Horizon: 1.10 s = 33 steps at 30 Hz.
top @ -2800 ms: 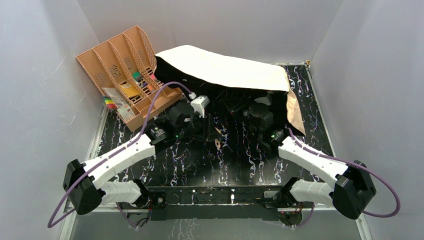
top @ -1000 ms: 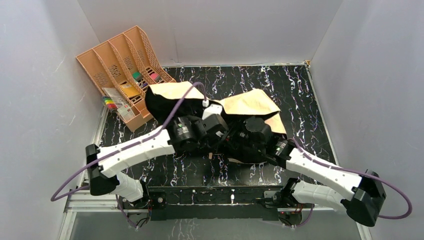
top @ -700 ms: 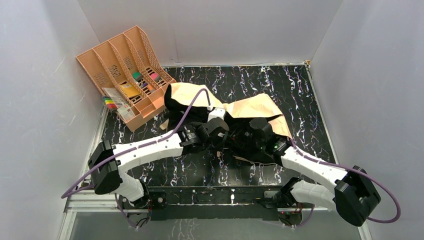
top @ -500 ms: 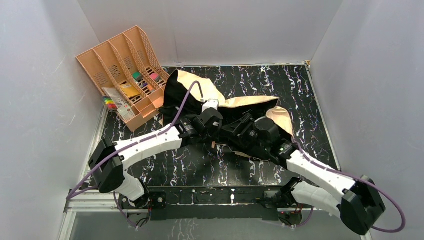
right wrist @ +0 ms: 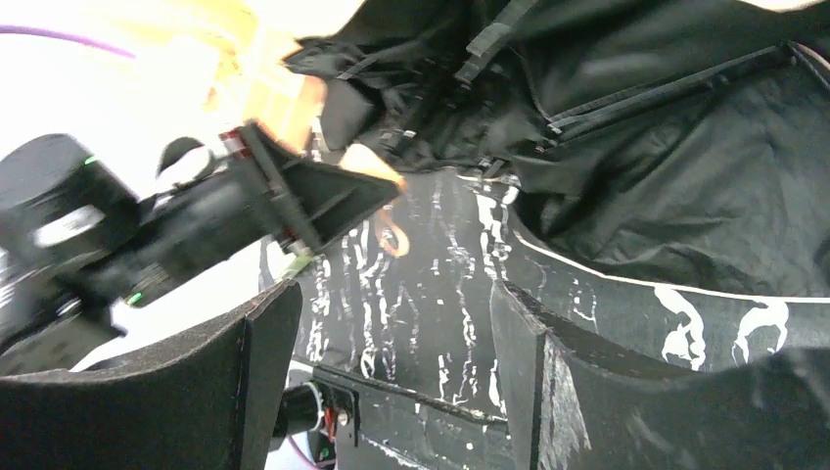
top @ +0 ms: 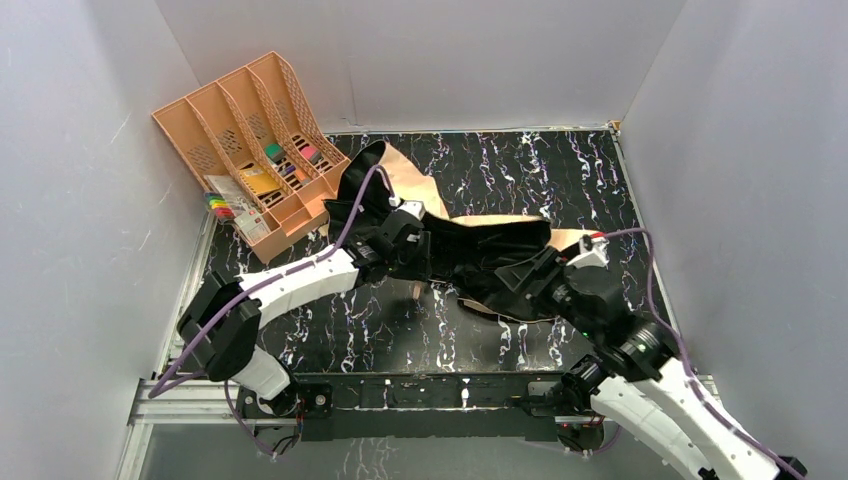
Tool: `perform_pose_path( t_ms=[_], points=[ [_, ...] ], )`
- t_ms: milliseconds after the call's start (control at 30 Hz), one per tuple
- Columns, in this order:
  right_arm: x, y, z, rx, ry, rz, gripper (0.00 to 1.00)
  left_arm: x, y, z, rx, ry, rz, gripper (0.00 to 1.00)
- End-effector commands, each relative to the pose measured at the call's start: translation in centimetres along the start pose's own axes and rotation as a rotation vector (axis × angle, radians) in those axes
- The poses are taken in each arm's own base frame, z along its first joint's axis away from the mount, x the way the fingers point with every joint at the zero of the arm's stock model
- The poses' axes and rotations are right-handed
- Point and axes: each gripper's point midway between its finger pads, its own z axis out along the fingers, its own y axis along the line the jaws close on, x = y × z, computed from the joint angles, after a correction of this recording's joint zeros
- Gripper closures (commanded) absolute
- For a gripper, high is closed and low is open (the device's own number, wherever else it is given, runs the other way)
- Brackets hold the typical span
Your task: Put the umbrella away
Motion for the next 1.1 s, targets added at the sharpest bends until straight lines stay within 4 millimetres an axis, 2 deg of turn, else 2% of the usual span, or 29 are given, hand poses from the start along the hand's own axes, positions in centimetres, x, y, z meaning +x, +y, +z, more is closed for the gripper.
perform_pose_path(
  t_ms=[0, 167, 333, 467, 500, 567, 633, 700, 800, 833, 900, 967, 1067],
  points=[
    [-1.6, 2.7, -4.3, -0.111, -0.007, -0.132, 0.21, -1.0, -0.8, -1.9, 0.092, -0.025, 0.01, 0.49],
    [-4.4, 5.6, -6.0, -0.151, -0.082, -0.254, 0.21, -1.5, -1.2, -4.7, 0.133, -0.047, 0.033, 0.32],
    [-6.8, 9.5, -6.2, -0.192, -0.114, -0.452, 0.2, -3.7, -1.0, -9.9, 0.144, -0.123, 0.087, 0.24],
    [-7.8, 10.1, -3.8, -0.077, -0.077, -0.552, 0.2, -6.6, 0.0, -14.0, 0.082, -0.222, 0.121, 0.19],
    [-7.5, 9.6, -2.2, -0.005, -0.028, -0.589, 0.2, -7.7, 0.5, -14.5, 0.051, -0.245, 0.119, 0.19],
    [-7.9, 9.4, -0.1, 0.093, 0.024, -0.658, 0.2, -10.7, 1.1, -15.0, 0.016, -0.275, 0.121, 0.19],
    [-8.7, 9.5, 1.7, 0.173, 0.047, -0.719, 0.2, -13.4, 1.6, -14.1, 0.02, -0.273, 0.117, 0.19],
    [-10.5, 10.1, 3.2, 0.215, 0.024, -0.766, 0.2, -16.5, 2.0, -12.8, 0.034, -0.291, 0.116, 0.18],
    [-14.1, 8.5, 5.3, 0.302, 0.013, -0.777, 0.2, -20.5, 3.2, -10.3, 0.016, -0.291, 0.134, 0.15],
    [-15.1, 7.4, 5.9, 0.334, 0.02, -0.759, 0.2, -21.3, 4.1, -8.4, -0.011, -0.262, 0.135, 0.15],
    [-16.5, 5.1, 6.9, 0.361, 0.048, -0.706, 0.21, -22.2, 4.9, -6.1, -0.007, -0.222, 0.155, 0.14],
    [-16.6, 2.9, 7.7, 0.361, 0.098, -0.631, 0.22, -22.0, 6.0, -3.8, -0.02, -0.173, 0.174, 0.14],
    [-15.6, -0.5, 8.3, 0.408, 0.142, -0.56, 0.25, -19.6, 7.5, -0.6, -0.04, -0.066, 0.19, 0.16]
  ],
)
